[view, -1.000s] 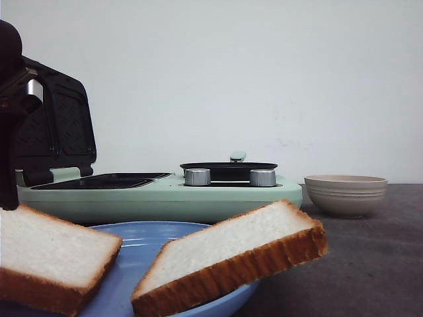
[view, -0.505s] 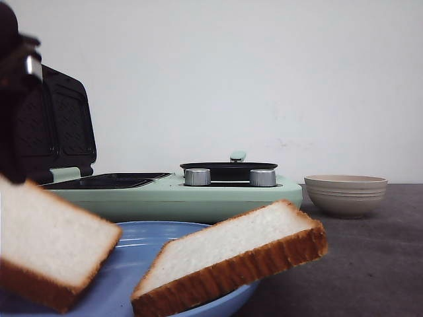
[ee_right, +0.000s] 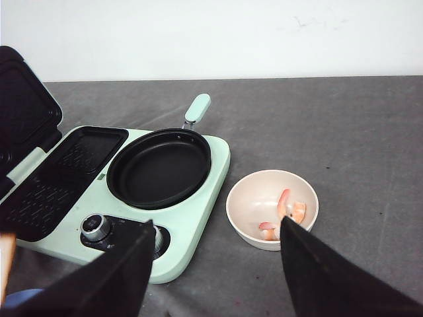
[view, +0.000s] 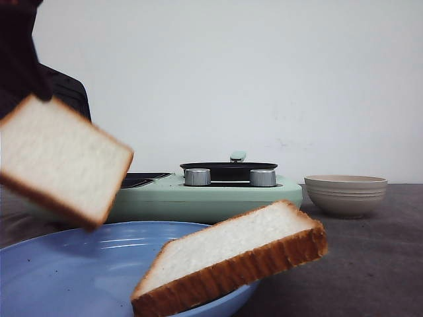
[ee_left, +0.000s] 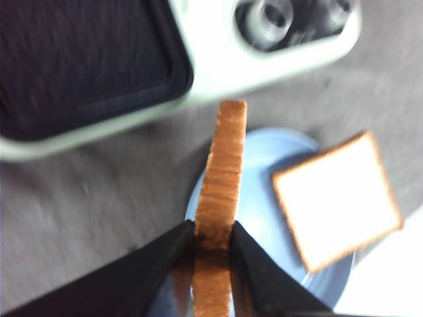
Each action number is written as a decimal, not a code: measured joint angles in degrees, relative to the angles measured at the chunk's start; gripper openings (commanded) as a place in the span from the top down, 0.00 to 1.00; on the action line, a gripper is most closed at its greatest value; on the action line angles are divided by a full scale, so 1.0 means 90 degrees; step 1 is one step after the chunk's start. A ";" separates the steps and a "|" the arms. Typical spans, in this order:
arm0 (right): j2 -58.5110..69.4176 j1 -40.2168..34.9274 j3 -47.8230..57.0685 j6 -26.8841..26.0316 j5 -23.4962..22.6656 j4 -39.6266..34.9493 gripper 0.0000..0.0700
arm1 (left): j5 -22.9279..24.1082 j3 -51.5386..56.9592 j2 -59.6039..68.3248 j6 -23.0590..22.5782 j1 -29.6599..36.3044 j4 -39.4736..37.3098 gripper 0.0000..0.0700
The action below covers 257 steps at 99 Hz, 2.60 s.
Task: Make breakfast with bread and shrimp
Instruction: 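Lift the bread slice with the left gripper toward the sandwich press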
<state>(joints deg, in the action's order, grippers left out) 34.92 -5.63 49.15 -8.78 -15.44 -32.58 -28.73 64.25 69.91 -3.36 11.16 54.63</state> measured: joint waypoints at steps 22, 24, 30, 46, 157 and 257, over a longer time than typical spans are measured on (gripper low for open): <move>0.0000 0.0000 0.0000 0.0000 0.0000 0.0000 0.47 | 0.0177 0.0534 -0.0002 -0.0124 0.0049 -0.0002 0.99; 0.0000 0.0000 0.0000 0.0000 0.0000 0.0000 0.47 | 0.0216 0.0578 -0.0002 -0.0153 0.0070 -0.0005 0.99; 0.0000 0.0000 0.0000 0.0000 0.0000 0.0000 0.47 | 0.0359 0.0702 -0.0002 -0.0240 0.0112 -0.0044 0.99; 0.0000 0.0000 0.0000 0.0000 0.0000 0.0000 0.47 | 0.0886 0.0845 -0.0015 -0.0457 0.0226 -0.0486 0.99; 0.0000 0.0000 0.0000 0.0141 0.0049 0.0000 0.47 | 0.3582 0.0845 0.1630 -0.3262 0.0714 -0.4439 0.99; 0.0000 0.0000 0.0000 0.0168 0.0049 -0.0051 0.47 | 0.5200 0.0860 0.2990 -0.5027 0.1321 -0.5768 0.99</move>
<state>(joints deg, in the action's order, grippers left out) 34.92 -5.63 49.15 -7.27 -15.00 -33.04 18.06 71.99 96.82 -48.60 23.05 2.72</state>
